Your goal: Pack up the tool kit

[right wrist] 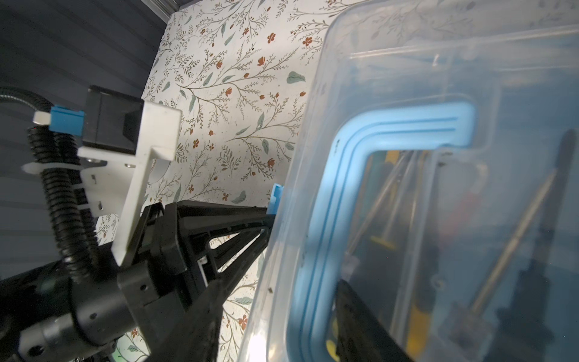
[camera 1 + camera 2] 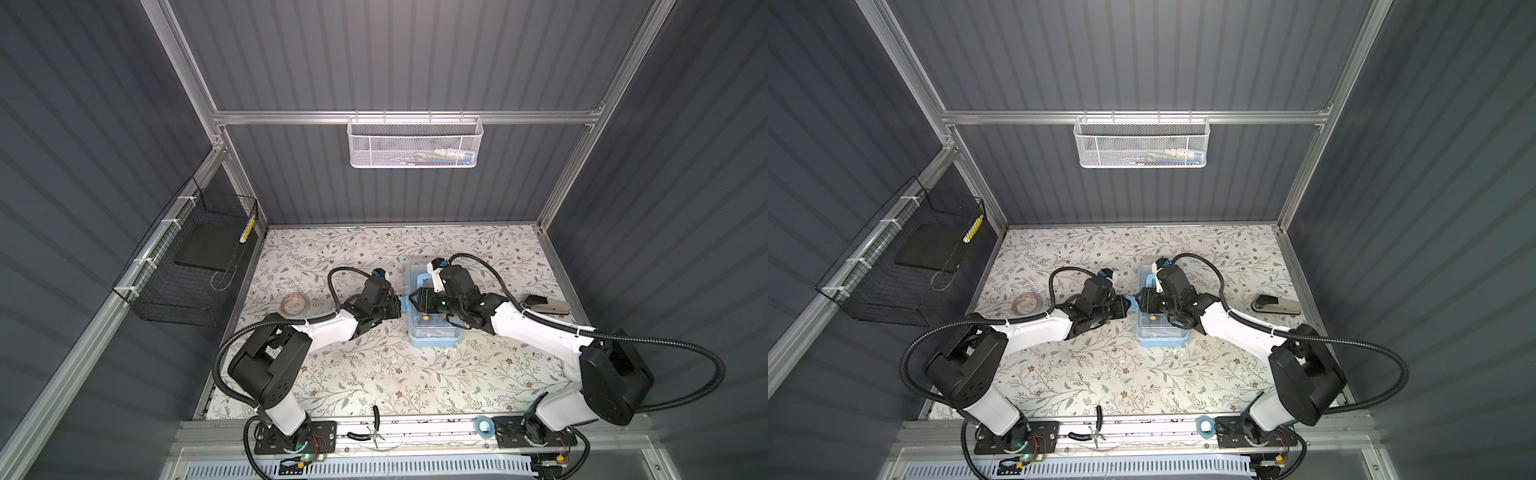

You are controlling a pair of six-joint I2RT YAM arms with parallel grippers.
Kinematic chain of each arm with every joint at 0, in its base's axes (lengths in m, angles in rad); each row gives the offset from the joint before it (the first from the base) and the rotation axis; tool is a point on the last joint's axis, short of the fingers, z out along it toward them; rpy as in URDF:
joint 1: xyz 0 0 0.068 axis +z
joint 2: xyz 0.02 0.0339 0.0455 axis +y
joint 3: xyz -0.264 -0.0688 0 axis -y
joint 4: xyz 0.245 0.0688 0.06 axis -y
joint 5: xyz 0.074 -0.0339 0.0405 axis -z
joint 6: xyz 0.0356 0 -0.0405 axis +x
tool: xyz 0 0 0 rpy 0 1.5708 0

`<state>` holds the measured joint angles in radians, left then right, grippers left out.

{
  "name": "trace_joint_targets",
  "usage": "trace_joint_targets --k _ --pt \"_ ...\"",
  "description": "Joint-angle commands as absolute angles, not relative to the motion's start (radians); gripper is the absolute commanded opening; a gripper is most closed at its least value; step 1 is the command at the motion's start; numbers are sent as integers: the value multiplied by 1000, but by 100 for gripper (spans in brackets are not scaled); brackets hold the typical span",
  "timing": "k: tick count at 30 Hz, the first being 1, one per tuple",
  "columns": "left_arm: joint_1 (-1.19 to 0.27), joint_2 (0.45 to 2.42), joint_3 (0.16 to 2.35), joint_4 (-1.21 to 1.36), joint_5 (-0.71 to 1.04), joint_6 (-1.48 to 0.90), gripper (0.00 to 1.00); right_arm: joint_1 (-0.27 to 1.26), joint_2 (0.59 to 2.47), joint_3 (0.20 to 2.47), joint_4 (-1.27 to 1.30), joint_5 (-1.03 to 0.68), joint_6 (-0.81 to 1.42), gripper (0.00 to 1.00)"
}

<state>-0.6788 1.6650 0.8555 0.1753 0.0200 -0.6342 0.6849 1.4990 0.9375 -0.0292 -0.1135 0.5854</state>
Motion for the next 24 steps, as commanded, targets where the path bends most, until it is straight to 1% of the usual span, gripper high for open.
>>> trace_joint_targets --k 1,7,10,12,14,19,24 --pt "-674 1690 859 207 61 -611 22 686 1551 908 -136 -131 588 58" --pt "-662 1710 853 229 80 -625 23 686 1550 904 -136 -132 586 58" --pt "-655 1715 845 253 94 -643 20 686 1549 903 -138 -129 585 58" --pt "-650 1708 839 259 91 -648 14 686 1546 900 -136 -126 585 58" --pt "-642 1699 835 259 100 -658 11 686 1543 900 -136 -124 583 58" --pt "-616 1667 832 258 157 -678 11 685 1537 898 -137 -123 583 58" --pt "-609 1623 841 222 179 -682 11 684 1537 897 -132 -127 587 59"
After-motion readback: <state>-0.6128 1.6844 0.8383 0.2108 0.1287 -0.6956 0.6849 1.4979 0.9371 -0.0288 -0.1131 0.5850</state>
